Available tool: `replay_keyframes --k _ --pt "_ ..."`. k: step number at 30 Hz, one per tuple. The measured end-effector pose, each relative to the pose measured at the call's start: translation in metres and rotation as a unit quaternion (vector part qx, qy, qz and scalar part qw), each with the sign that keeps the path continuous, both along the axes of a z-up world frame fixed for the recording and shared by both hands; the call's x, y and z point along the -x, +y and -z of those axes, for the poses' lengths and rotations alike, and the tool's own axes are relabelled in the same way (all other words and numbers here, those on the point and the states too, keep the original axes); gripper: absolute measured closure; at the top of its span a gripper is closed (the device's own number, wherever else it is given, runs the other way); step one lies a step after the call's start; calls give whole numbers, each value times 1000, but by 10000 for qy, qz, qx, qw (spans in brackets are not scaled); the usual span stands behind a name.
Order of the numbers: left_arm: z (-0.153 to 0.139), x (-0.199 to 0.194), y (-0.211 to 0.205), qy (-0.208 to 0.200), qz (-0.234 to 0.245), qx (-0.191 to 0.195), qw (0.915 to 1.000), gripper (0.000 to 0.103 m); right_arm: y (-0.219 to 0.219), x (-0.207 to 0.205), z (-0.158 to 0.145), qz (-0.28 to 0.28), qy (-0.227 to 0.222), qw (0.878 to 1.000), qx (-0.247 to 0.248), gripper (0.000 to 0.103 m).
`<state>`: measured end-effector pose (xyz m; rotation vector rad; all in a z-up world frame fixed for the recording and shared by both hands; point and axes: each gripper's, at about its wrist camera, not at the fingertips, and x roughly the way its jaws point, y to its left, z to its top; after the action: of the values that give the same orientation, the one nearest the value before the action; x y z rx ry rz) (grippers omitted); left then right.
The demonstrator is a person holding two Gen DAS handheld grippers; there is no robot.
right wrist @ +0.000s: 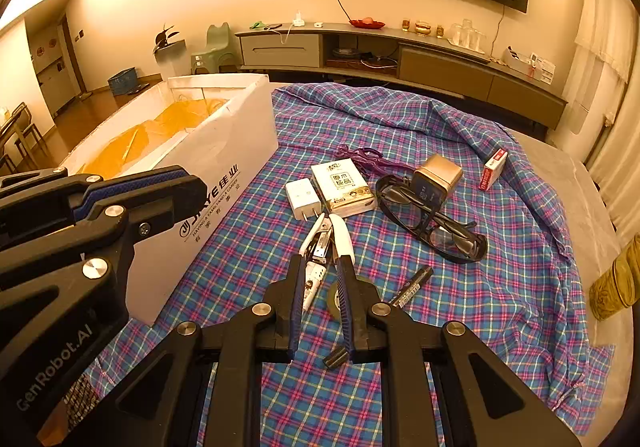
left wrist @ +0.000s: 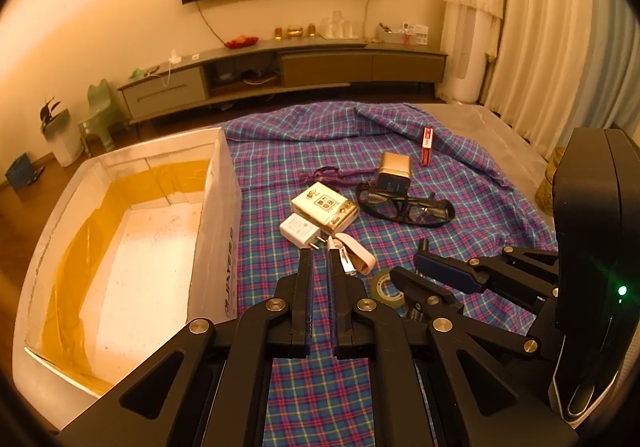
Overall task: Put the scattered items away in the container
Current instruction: 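Grasp the pink stapler with the left gripper while the right gripper grasps the black marker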
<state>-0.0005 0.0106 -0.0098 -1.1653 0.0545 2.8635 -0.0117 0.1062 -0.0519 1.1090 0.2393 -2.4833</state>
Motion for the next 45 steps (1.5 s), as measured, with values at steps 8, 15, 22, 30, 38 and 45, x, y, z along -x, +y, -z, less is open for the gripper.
replay_keyframes --k 8,15,22,30,38,45 --pt "9 5 -1 -173 35 -188 9997 71 5 5 6 91 9 10000 -6 49" --pt "24 17 -2 -398 21 -348 9986 65 25 20 18 320 -137 9994 55 43" --pt "44 27 9 -639 136 -341 9973 63 39 33 37 424 -355 9985 64 43" --pt "68 41 16 -927 153 -300 9951 62 78 50 52 760 -686 9943 298 43" --pt "93 60 8 -1196 -69 -539 9913 59 96 62 69 756 -1243 9855 870 43" --pt "101 85 4 -1208 -232 -1092 9864 57 80 66 83 575 -1405 9857 738 43"
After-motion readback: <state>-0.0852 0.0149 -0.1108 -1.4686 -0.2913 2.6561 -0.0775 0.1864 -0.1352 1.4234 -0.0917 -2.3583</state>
